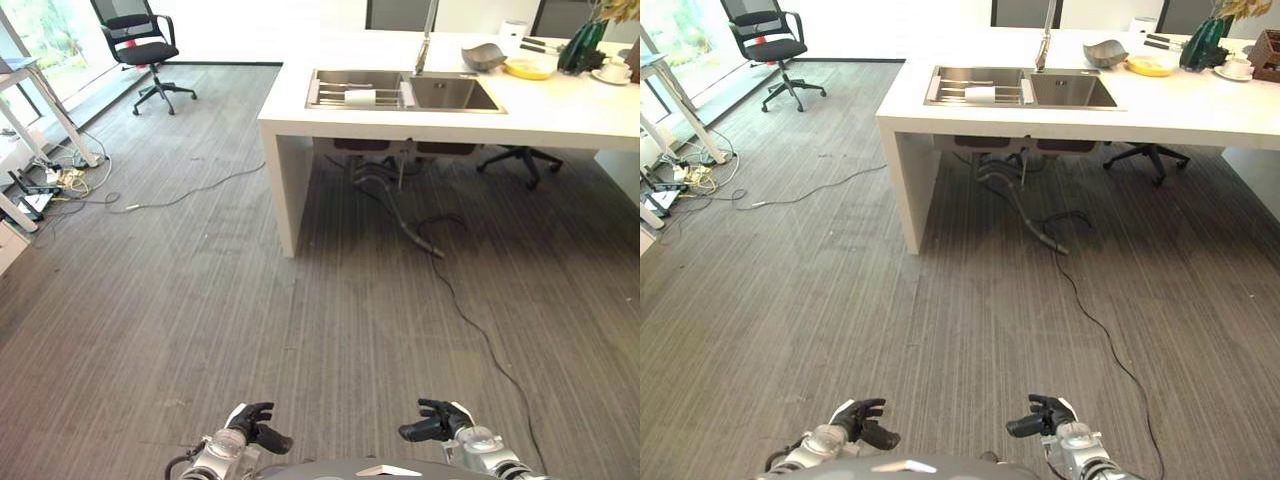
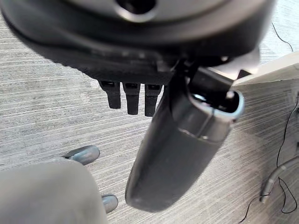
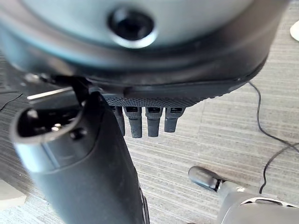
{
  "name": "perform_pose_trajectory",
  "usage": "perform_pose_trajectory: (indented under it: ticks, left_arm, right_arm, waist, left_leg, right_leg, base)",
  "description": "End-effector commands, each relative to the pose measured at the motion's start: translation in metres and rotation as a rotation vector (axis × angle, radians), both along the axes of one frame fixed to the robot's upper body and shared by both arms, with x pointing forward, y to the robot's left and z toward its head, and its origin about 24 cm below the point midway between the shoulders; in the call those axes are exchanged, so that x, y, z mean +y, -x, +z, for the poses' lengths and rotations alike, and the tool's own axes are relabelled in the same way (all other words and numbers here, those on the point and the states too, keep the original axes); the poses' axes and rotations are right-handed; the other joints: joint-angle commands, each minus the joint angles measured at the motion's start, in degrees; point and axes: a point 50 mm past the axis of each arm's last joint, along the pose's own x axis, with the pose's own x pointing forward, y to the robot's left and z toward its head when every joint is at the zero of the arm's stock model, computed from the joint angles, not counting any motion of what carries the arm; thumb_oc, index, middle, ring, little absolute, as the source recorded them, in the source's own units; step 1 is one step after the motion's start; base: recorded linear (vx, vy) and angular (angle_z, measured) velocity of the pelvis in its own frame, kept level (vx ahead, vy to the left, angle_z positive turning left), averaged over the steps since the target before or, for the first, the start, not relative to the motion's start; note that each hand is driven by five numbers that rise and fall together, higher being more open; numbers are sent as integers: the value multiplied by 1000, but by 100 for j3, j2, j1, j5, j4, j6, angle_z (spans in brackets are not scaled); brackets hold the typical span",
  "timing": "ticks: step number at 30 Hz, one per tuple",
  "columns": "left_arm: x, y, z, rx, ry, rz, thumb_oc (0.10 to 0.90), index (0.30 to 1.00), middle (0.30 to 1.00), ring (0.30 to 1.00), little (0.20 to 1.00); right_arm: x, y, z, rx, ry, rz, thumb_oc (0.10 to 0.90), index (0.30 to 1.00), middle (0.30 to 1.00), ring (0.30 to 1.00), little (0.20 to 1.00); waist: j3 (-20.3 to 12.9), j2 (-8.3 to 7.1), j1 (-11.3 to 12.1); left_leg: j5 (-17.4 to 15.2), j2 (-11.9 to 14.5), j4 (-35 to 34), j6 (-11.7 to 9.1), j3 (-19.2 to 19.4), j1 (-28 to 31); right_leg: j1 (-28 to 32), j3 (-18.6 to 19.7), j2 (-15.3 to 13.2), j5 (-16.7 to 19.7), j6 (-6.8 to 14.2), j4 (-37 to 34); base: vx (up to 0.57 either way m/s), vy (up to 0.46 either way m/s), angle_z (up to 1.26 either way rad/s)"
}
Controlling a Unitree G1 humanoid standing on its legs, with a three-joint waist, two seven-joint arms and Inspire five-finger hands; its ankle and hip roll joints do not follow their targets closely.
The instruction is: Place the dishes in the dishwasher.
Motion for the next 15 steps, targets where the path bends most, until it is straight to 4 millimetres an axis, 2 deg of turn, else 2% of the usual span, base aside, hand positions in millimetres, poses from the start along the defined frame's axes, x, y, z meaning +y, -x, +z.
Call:
perform_pose_trajectory:
  ticks: [1, 7, 10, 11, 15]
  left_arm:
    - [-19, -39, 13, -129, 17, -79, 800, 900, 900, 900, 900]
    - [-17, -30, 8, -81, 8, -69, 800, 900, 900, 900, 900]
    - [-11, -9, -1, 11, -14, -53, 800, 900, 900, 900, 900]
    - [-11, -9, -1, 11, -14, -53, 800, 900, 900, 900, 900]
    - [-6, 7, -6, 77, -32, -52, 800, 900, 900, 900, 900]
  right_arm:
    - [-2, -43, 19, -151, 17, 33, 800, 900, 900, 900, 900]
    - [-5, -38, 17, -138, -14, -41, 800, 900, 900, 900, 900]
    - [-13, -16, 8, -58, -10, -103, 800, 900, 900, 900, 900]
    - [-13, -16, 8, -58, -10, -103, 800, 900, 900, 900, 900]
    - [-22, 15, -2, 52, 4, -164, 800, 900, 900, 900, 900]
  waist:
    - [-169, -128, -9]
    - [-160, -127, 31]
    - [-183, -149, 62]
    - [-184, -148, 62]
    - [-243, -186, 100]
  left_leg:
    - [-3, -9, -49, -229, -20, -366]
    - [-24, -18, -49, -219, -24, -336]
    - [-38, -34, -49, -207, -47, -351]
    - [-38, -34, -49, -207, -47, -352]
    - [-65, -65, -49, -180, -57, -392]
  right_leg:
    - [-50, -139, -302, -171, 624, 86]
    - [-31, -179, -316, -181, 638, 86]
    - [-40, -198, -324, -182, 654, 86]
    - [-41, -198, -325, -182, 654, 86]
    - [-78, -219, -335, -182, 683, 86]
  base:
    - [0, 0, 0]
    - [5, 2, 0]
    - [28, 12, 0]
    - [0, 0, 0]
    - [30, 25, 0]
